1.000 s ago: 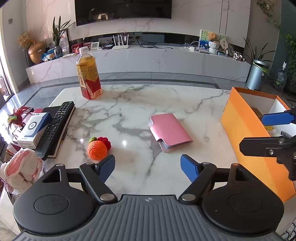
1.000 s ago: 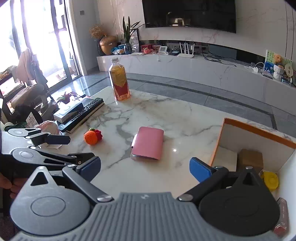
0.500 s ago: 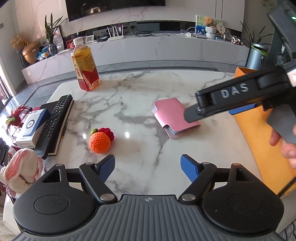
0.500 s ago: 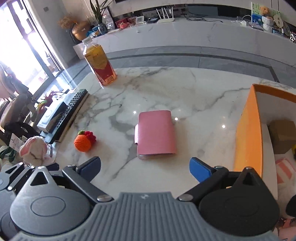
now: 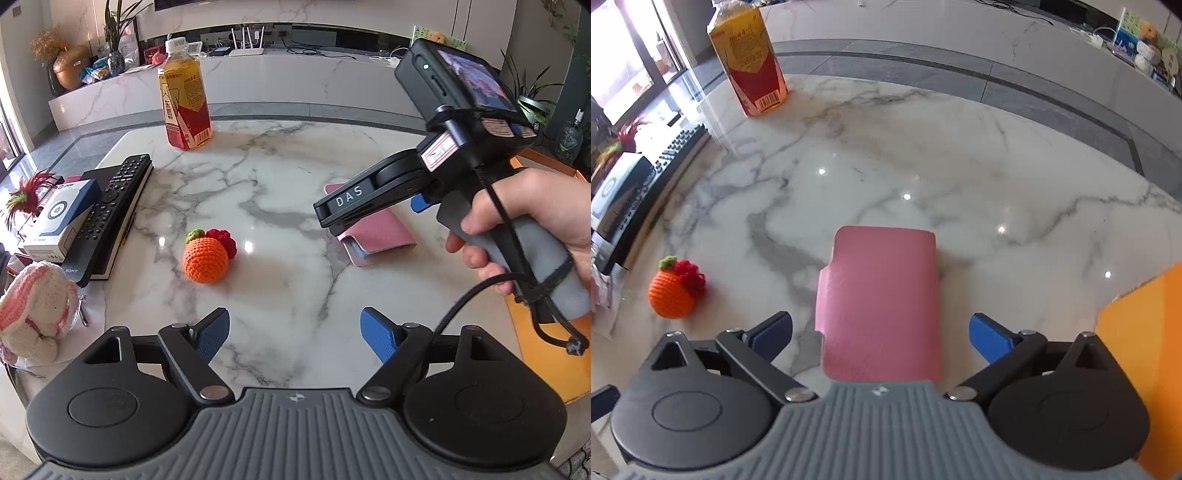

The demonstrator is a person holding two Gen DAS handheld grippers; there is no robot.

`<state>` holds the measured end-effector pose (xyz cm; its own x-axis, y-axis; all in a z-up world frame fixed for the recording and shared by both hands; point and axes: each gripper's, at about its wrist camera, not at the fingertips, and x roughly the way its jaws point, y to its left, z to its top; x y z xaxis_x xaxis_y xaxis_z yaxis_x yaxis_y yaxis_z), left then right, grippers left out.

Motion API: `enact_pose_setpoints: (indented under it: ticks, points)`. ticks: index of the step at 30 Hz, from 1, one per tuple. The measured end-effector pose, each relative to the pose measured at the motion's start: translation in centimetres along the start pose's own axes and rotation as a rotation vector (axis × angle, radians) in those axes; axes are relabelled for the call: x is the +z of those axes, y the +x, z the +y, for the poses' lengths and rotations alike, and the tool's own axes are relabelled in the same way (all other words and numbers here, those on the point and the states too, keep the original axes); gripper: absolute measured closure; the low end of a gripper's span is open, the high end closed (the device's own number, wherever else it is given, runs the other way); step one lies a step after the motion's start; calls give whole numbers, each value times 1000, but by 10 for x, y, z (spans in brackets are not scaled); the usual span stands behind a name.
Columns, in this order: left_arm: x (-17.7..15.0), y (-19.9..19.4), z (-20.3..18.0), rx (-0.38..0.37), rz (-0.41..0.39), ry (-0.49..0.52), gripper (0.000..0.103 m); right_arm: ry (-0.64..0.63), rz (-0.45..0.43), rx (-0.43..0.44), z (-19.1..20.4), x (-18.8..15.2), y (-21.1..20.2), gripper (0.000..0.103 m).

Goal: Organize objects
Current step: 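Grasp the pink wallet with the right gripper, then grasp the orange crochet fruit with the left gripper while right lifts the pink wallet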

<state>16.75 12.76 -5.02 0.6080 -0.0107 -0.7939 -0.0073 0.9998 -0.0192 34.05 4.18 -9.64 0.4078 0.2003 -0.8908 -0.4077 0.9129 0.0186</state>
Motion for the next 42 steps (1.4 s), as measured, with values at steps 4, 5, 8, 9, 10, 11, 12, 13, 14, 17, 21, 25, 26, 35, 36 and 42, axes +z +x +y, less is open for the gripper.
enact_pose_setpoints:
  ticks: [4,5,8,9,10,11,12,13,14,17,21,25,26,35,36,42]
  points:
    - [-1,2,-2,20,9,17,11,40,9,16,0,3,10,1]
    - [-1,3,-1,19,12,15,11,45,9,13,1,3,12,1]
    - [-1,5,0,16,18,8,11,28,13,-12,4,-2,17,9]
    - [-1,5,1,18,20,7,11,13,-1,-20,4,-4,17,11]
    - [-1,5,1,20,21,6,11,-4,-17,-32,6,-6,16,13]
    - [-1,6,1,20,23,6,11,-8,-33,-26,5,-7,15,16]
    - [-1,6,1,20,25,6,11,-12,-43,-24,5,-9,14,19]
    - [-1,6,1,21,26,6,11,-25,-49,-29,6,-10,13,20]
    - [-1,7,1,22,26,7,11,-24,-45,-29,6,-10,12,21]
    - [-1,8,2,26,33,5,11,-16,-30,-30,2,-14,9,21]
    - [-1,12,6,33,56,-10,11,-21,-22,-27,3,-31,2,22]
    - [-2,15,8,50,76,-9,11,-29,-15,-19,5,-55,-10,22]
    - [-2,15,8,49,76,-9,11,-35,-8,-15,6,-61,-13,22]
    - [1,20,17,87,84,-69,11,-86,57,14,18,-107,-38,21]
    - [4,23,19,97,83,-83,11,-93,57,16,19,-111,-40,21]
    - [27,41,41,188,58,-190,11,-109,52,25,20,-117,-43,21]
